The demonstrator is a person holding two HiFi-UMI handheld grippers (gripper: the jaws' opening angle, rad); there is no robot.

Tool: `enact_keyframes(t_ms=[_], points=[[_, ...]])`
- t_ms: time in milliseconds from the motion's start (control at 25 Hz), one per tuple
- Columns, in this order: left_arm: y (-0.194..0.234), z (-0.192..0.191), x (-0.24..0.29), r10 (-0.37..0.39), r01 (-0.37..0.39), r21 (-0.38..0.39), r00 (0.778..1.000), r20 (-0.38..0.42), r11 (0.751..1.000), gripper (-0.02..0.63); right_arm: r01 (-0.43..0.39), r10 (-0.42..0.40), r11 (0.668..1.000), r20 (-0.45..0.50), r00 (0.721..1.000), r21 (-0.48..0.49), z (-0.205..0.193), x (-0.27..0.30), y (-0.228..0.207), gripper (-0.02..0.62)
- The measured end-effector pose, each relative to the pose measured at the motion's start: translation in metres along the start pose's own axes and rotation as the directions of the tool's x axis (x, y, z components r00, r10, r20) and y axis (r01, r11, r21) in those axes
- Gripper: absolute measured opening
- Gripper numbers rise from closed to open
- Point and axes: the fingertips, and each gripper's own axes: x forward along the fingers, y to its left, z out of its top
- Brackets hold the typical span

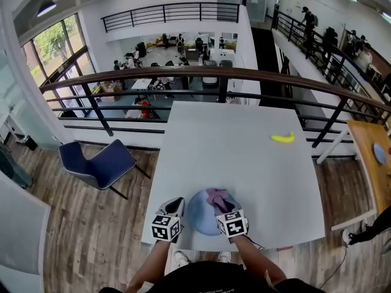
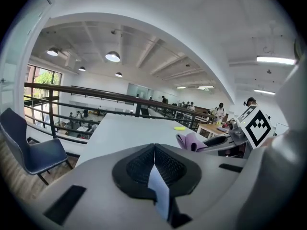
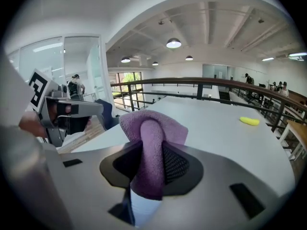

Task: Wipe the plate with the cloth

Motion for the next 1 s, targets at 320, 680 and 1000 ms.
enact_keyframes(t_ms=[320,680,1000], points=[[-0.007,0.048,-0.002,-0.009,0.005,0.040,0.995,0.103,0.999,0.012,0.038,-0.030,0.999,0.266,0.964,-0.024,0.076,-0.036,-0.010,0.117],[-0.028,0.095,-0.014,-0.061,0.039,0.111,0.978,0.199,0.993,0.012,0.031,-0.020,0.999,0.441,0.897,-0.017,0.127,-0.082,-0.006,0.117],[-0.036,0.109,-0.023,-0.080,0.052,0.128,0.971,0.224,0.990,0.012,0.045,-0.033,0.999,0.515,0.857,-0.011,0.150,-0.110,-0.008,0.117]])
